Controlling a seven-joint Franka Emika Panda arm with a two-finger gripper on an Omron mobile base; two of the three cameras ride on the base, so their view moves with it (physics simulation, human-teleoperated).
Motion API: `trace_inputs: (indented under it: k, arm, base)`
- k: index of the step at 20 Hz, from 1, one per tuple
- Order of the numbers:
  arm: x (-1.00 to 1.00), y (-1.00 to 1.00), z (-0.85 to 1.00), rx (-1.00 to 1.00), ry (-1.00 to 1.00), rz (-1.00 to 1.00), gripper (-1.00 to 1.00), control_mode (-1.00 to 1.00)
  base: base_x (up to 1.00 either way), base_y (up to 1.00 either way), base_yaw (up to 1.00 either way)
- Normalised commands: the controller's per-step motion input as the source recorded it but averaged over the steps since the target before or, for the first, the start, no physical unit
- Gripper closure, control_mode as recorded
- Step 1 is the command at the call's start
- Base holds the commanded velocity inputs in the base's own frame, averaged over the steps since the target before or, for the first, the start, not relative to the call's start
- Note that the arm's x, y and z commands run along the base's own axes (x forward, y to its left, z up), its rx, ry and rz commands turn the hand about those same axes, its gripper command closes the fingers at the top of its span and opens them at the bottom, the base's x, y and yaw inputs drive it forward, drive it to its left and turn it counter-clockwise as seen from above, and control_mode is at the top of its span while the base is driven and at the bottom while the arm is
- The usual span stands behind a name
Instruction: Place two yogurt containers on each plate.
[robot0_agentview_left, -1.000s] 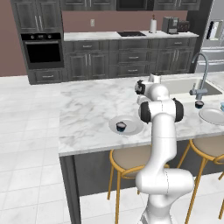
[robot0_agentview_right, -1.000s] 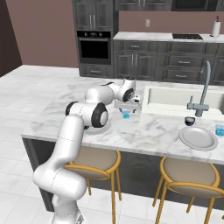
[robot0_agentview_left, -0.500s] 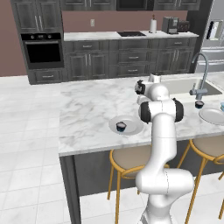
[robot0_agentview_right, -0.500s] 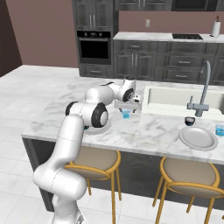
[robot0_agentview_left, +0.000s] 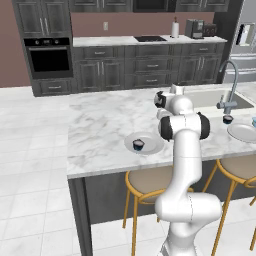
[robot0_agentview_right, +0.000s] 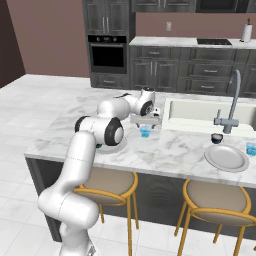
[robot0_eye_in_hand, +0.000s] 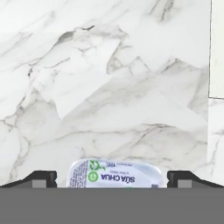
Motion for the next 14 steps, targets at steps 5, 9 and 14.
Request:
trace_inputs:
  k: [5, 9, 14]
  arm:
    - [0.00, 0.00, 0.00, 0.00, 0.01, 0.00, -1.00, -1.00]
    - [0.00, 0.00, -0.01, 0.00, 0.00, 0.00, -1.00, -1.00]
    - [0.00, 0.00, -0.12, 0.00, 0.00, 0.00, -1.00, -1.00]
  base:
    - [0.00, 0.00, 0.00]
    - [0.00, 0.00, 0.00]
    - [0.00, 0.00, 0.00]
